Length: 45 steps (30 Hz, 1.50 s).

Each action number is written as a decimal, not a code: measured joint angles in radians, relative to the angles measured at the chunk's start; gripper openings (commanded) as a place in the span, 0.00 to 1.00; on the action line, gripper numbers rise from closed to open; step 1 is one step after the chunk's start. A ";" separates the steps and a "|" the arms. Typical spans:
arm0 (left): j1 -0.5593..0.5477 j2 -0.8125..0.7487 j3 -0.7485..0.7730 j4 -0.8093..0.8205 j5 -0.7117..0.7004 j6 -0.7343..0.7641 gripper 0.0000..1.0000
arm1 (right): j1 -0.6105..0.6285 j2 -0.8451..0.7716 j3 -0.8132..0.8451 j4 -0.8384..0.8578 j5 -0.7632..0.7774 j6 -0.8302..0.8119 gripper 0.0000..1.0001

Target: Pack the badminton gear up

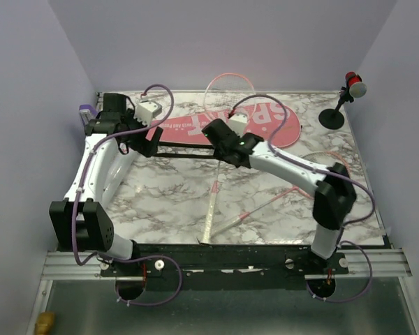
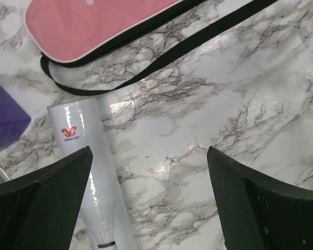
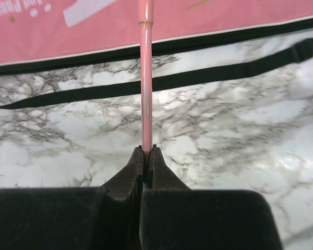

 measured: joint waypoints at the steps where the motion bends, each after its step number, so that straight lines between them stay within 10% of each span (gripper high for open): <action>1: -0.033 0.002 0.001 0.005 -0.008 0.009 0.99 | -0.002 -0.085 -0.056 -0.002 0.003 0.001 0.01; 13: -0.270 0.410 0.372 -0.057 -0.064 0.277 0.99 | -0.014 -0.461 -0.529 -0.135 0.012 0.154 0.01; 25: -0.424 0.671 0.558 -0.081 -0.126 0.547 0.98 | -0.015 -0.628 -0.638 -0.226 0.027 0.277 0.01; 45: -0.502 0.808 0.546 0.057 -0.246 0.681 0.94 | -0.021 -0.745 -0.763 -0.333 0.027 0.407 0.01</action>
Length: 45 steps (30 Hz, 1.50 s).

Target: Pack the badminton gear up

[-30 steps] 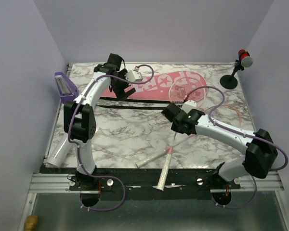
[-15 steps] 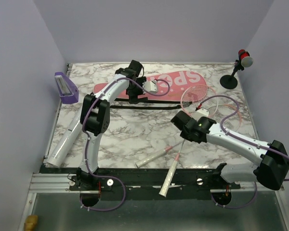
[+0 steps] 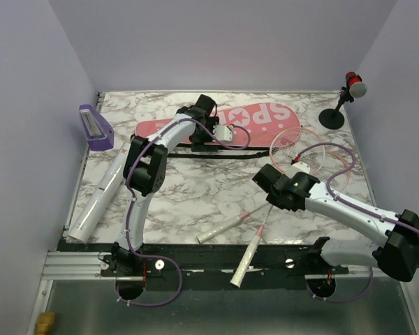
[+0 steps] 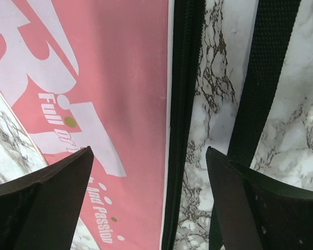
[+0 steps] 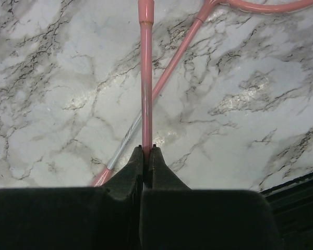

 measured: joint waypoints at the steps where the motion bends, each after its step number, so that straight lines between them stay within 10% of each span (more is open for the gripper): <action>1: -0.004 0.000 -0.009 0.012 -0.009 0.004 0.93 | 0.000 -0.003 0.000 -0.003 0.000 0.002 0.01; 13: -0.034 0.037 0.011 0.070 -0.077 0.034 0.63 | 0.000 -0.010 0.000 -0.016 0.001 0.004 0.00; 22: -0.051 0.047 0.016 0.064 -0.102 0.036 0.00 | -0.006 -0.041 0.000 -0.023 0.003 0.011 0.01; 39: -0.063 0.020 0.200 -0.004 -0.191 -0.103 0.00 | -0.011 -0.051 -0.025 -0.009 0.006 -0.019 0.01; 40: -0.063 0.010 0.219 -0.022 -0.190 -0.118 0.03 | -0.011 -0.052 -0.026 -0.006 0.004 -0.026 0.01; 43: -0.065 -0.072 0.146 -0.014 -0.187 -0.126 0.53 | -0.011 -0.066 -0.026 0.005 -0.001 -0.036 0.00; 45: -0.069 -0.148 0.018 0.002 -0.187 -0.113 0.61 | -0.011 -0.079 -0.026 0.006 -0.003 -0.042 0.01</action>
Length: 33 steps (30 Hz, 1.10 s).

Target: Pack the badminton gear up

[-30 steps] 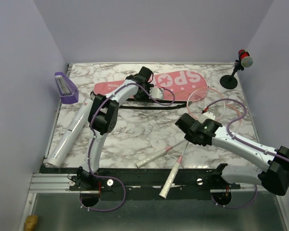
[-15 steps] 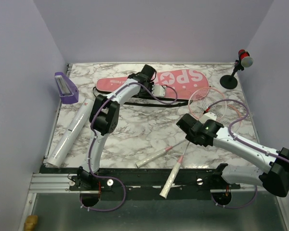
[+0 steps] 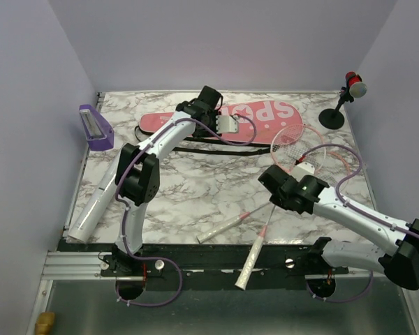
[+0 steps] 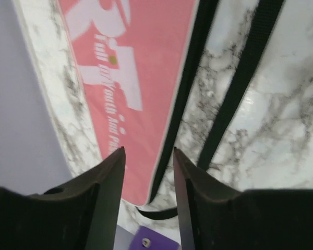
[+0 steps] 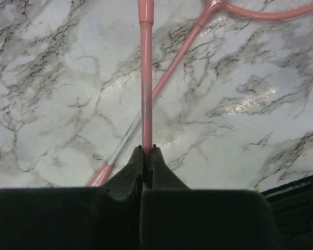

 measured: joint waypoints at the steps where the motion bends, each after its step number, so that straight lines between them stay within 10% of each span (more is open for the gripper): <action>1: -0.003 -0.014 -0.031 -0.006 0.001 0.000 0.62 | 0.000 -0.006 -0.001 0.000 -0.002 -0.001 0.01; 24: -0.011 0.235 0.122 -0.008 0.023 0.113 0.63 | 0.000 -0.083 -0.054 -0.041 -0.041 0.022 0.01; 33: -0.034 0.264 0.119 0.004 -0.002 0.194 0.80 | 0.000 -0.107 -0.035 -0.126 -0.049 0.041 0.01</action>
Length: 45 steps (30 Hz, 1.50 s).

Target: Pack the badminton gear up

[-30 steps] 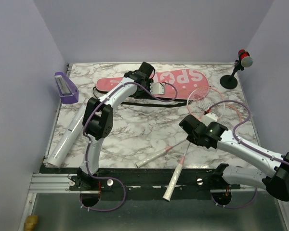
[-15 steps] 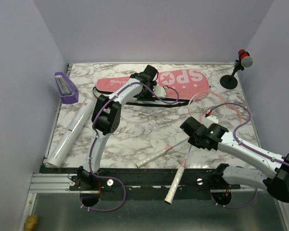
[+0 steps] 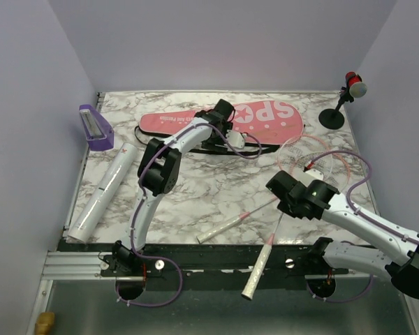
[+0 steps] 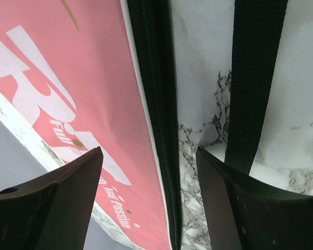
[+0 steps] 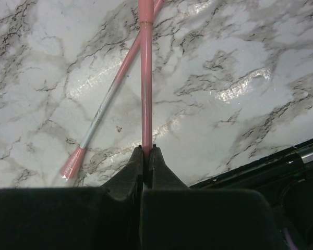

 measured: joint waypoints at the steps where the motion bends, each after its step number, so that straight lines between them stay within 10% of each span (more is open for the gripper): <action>1: -0.008 0.004 -0.001 0.002 -0.016 0.010 0.80 | 0.000 -0.001 0.003 -0.006 0.000 0.001 0.01; 9: -0.053 0.091 0.104 0.010 -0.134 0.041 0.47 | -0.001 -0.008 0.032 -0.039 -0.006 0.008 0.01; 14: -0.058 0.102 0.099 0.023 -0.205 0.085 0.00 | -0.001 -0.036 0.051 -0.054 -0.006 0.013 0.01; 45: -0.052 -0.154 0.199 -0.049 -0.253 -0.177 0.00 | -0.001 -0.147 0.031 0.024 -0.064 -0.092 0.01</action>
